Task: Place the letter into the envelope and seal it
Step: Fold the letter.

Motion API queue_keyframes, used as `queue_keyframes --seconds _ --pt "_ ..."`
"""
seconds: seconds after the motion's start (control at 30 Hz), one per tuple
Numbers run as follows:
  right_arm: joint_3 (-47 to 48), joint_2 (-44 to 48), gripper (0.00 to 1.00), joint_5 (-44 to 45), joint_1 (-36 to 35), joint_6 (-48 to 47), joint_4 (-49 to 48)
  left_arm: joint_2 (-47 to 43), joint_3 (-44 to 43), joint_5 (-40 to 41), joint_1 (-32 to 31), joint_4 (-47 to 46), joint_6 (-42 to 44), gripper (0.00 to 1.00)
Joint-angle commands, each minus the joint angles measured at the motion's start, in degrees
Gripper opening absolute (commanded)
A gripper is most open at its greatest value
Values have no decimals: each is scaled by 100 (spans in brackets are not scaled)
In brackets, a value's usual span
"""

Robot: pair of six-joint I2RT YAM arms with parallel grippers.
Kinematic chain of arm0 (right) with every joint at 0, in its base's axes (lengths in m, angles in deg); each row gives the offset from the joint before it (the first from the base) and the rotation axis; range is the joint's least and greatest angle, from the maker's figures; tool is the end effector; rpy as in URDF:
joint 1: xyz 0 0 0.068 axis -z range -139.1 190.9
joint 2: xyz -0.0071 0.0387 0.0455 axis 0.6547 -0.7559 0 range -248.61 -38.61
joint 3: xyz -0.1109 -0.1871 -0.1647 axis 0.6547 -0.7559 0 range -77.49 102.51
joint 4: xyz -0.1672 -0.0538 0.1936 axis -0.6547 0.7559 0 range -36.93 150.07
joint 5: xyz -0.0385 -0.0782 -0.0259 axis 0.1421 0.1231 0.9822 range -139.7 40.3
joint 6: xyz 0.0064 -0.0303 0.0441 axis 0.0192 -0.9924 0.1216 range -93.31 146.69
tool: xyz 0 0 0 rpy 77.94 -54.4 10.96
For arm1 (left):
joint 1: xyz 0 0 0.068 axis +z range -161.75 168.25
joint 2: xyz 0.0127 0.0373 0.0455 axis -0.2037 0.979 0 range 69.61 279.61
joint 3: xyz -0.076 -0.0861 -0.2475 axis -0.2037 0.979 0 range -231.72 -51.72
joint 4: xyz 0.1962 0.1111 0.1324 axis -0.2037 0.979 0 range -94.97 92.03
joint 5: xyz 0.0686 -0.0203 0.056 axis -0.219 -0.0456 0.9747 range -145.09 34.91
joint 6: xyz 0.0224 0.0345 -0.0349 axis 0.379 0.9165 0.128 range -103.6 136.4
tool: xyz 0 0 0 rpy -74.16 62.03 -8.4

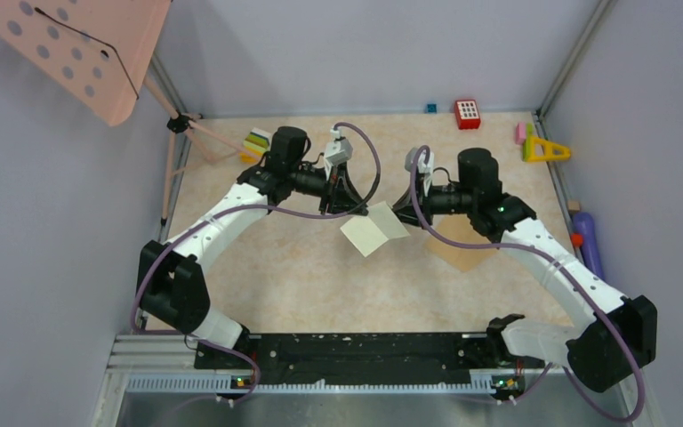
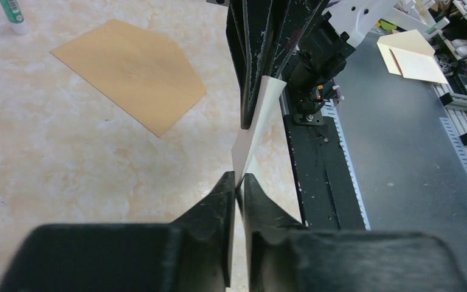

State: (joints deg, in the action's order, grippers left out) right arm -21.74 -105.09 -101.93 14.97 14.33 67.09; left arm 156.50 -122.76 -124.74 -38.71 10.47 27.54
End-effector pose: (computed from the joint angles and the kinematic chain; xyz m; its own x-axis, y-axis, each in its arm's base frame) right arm 0.2157 0.1361 0.3288 -0.1723 -0.2296 -0.9579 -0.9728 0.1923 0.1289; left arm 0.2804 -0.1800 0.3231 -0.2857 0.2207 -0.9325 0.9448 -0.0977 -0.3126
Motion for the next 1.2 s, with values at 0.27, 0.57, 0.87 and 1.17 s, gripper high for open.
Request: queue_keyframes --seconds 0.27,0.57,0.87,1.17 --pt "-30 143 4 255 69 159 -470 -30 -223 -176 -35 38 133 0" --pt "573 420 74 481 643 -716 493 -155 -190 481 -32 121 292 0" --pt "8 622 81 -522 819 583 -973 -134 -252 1012 -81 104 308 0" --pt "-116 -257 81 -252 522 1814 -2343 -51 -285 1374 -217 108 325 0"
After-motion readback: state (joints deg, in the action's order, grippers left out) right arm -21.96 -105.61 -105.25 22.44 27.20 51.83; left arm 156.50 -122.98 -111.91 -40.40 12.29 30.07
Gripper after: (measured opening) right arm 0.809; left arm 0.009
